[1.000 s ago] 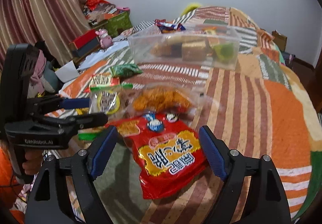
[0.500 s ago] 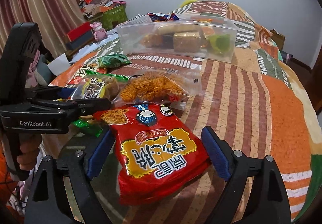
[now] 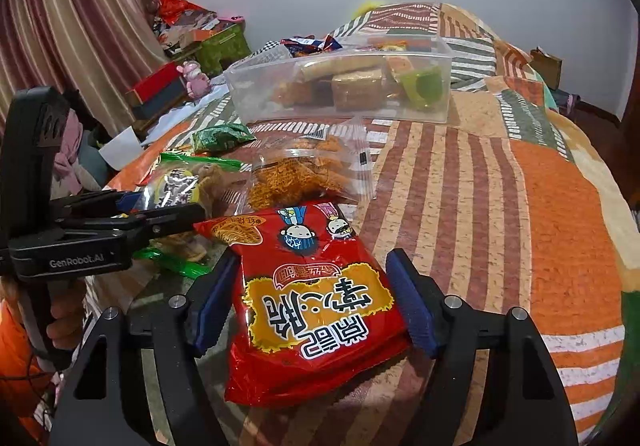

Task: Organize snacks
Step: 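Lift the red snack bag and cracker bag toward the box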

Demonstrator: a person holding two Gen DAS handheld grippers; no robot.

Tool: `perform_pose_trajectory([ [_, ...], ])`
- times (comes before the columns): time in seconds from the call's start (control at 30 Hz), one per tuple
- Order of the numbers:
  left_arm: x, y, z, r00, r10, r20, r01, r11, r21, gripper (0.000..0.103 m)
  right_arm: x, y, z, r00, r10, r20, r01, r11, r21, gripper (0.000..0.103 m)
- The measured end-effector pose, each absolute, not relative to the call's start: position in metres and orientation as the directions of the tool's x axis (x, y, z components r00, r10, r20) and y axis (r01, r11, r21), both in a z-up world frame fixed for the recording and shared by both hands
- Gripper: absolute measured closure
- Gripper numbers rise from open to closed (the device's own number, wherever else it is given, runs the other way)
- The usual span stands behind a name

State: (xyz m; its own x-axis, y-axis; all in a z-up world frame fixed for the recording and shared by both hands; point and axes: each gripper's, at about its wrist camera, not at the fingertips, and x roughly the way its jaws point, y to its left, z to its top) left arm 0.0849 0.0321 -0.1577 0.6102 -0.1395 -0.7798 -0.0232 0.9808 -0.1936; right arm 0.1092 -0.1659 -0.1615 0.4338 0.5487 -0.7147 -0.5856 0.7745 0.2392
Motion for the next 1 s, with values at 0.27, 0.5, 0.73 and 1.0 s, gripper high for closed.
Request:
perform_pose_trajectory([
  [0.27, 0.077, 0.033, -0.135, 0.66, -0.146, -0.737, 0.0, 0.981, -0.195, 0.059, 0.111, -0.175, -0.146, 0.47, 0.555, -0.686, -0.569, 0.785, 0.245, 0.033],
  [0.5, 0.082, 0.033, -0.122, 0.689, -0.147, -0.709, 0.014, 0.982, -0.19, 0.061, 0.129, -0.18, -0.127, 0.472, 0.577, -0.667, -0.553, 0.783, 0.286, 0.09],
  [0.73, 0.082, 0.042, -0.11, 0.714, -0.148, -0.684, 0.0, 0.977, -0.212, 0.061, 0.132, -0.181, -0.132, 0.469, 0.549, -0.692, -0.556, 0.792, 0.252, 0.048],
  [1.0, 0.076, 0.045, -0.111, 0.716, -0.167, -0.678, 0.002, 0.972, -0.236, 0.061, 0.139, -0.177, -0.152, 0.446, 0.486, -0.752, -0.549, 0.812, 0.199, 0.031],
])
